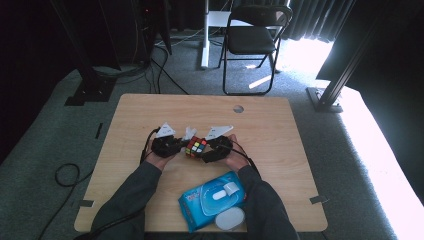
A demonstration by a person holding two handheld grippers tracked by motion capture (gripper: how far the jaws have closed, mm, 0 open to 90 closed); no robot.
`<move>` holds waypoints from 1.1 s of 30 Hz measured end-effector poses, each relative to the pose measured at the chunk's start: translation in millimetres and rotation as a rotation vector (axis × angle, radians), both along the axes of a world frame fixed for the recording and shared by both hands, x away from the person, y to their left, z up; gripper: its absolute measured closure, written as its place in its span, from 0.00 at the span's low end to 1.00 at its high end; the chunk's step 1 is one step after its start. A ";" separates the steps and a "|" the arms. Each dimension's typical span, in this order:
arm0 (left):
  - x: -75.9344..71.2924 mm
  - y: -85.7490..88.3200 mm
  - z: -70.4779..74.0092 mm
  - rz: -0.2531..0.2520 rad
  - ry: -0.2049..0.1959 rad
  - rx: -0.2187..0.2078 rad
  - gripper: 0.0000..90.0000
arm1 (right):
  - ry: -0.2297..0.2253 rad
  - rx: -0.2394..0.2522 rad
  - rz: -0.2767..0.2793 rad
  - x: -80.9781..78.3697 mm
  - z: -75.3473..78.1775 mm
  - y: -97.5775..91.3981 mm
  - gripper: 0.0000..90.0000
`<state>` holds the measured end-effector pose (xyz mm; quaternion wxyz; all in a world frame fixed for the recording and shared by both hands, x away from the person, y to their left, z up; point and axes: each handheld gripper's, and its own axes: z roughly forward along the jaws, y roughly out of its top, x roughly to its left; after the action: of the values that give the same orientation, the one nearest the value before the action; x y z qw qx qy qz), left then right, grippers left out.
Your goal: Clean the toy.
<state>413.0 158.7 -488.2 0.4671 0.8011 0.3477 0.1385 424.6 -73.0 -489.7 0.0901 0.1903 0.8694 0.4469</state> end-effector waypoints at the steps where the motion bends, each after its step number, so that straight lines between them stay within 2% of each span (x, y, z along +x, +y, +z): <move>1: 0.1 -0.1 0.2 0.000 0.000 0.000 0.91 | 0.001 0.000 0.005 -0.7 0.0 0.7 0.38; 5: 1.4 1.4 0.3 -0.004 0.007 -0.021 0.91 | 0.000 0.001 0.028 -3.0 0.3 2.4 0.38; 10: 1.5 2.2 0.1 -0.006 0.010 -0.017 0.91 | 0.001 0.006 0.046 -4.3 1.3 3.1 0.38; 24: -5.4 4.1 1.5 -0.071 0.013 -0.033 0.92 | 0.015 0.039 -0.009 1.6 -2.1 -10.0 0.38; 33: -17.1 8.3 -5.3 -0.139 0.032 -0.030 0.92 | 0.016 0.053 -0.041 4.1 -0.6 -16.1 0.38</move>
<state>395.9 167.0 -493.5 0.4820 0.8183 0.3005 0.0876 428.6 -89.1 -490.3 0.0872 0.2137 0.8540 0.4663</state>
